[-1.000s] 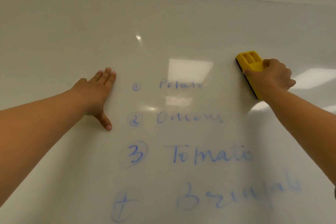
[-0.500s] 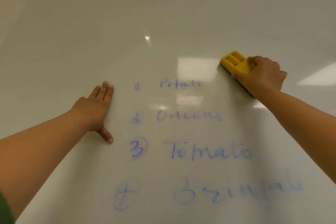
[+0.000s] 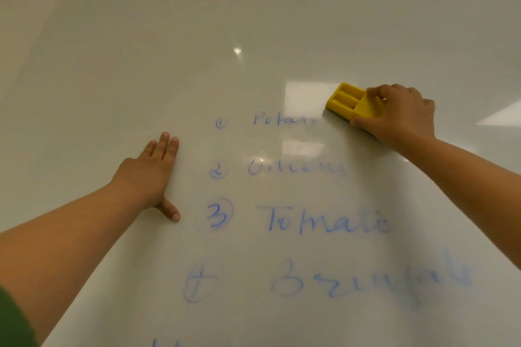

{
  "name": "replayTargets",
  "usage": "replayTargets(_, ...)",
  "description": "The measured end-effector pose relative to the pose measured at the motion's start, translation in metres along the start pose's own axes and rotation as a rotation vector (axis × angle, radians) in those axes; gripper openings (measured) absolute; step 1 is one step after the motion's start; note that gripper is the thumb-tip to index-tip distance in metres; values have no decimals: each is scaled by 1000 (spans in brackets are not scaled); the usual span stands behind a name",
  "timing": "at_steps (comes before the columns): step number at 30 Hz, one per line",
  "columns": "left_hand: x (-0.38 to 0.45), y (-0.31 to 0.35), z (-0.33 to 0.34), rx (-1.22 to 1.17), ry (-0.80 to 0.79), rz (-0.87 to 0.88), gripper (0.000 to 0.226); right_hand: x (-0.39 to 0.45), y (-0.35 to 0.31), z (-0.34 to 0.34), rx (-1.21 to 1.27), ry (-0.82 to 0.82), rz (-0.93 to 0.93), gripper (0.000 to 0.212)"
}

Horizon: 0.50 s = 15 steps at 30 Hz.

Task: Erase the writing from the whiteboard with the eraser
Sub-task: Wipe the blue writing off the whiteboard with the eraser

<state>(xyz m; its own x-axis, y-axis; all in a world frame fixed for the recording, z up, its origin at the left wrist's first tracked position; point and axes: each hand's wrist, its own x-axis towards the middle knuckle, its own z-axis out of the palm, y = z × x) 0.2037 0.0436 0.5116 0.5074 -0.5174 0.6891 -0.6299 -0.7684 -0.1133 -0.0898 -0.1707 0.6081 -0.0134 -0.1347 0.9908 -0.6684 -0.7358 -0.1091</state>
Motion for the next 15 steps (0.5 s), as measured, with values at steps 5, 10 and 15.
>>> replayTargets(5, 2, -3, 5, 20, 17, 21, 155, 4, -27, 10, 65, 78, 252, 54)
replayTargets(10, 4, -7, 7, 28, 23, 30, 153, -14, -52, 18, 12, -31, -51, 57)
replayTargets(15, 6, -14, 7, 64, 27, 54, 153, -18, -26, 1, -59, -111, -148, 59)
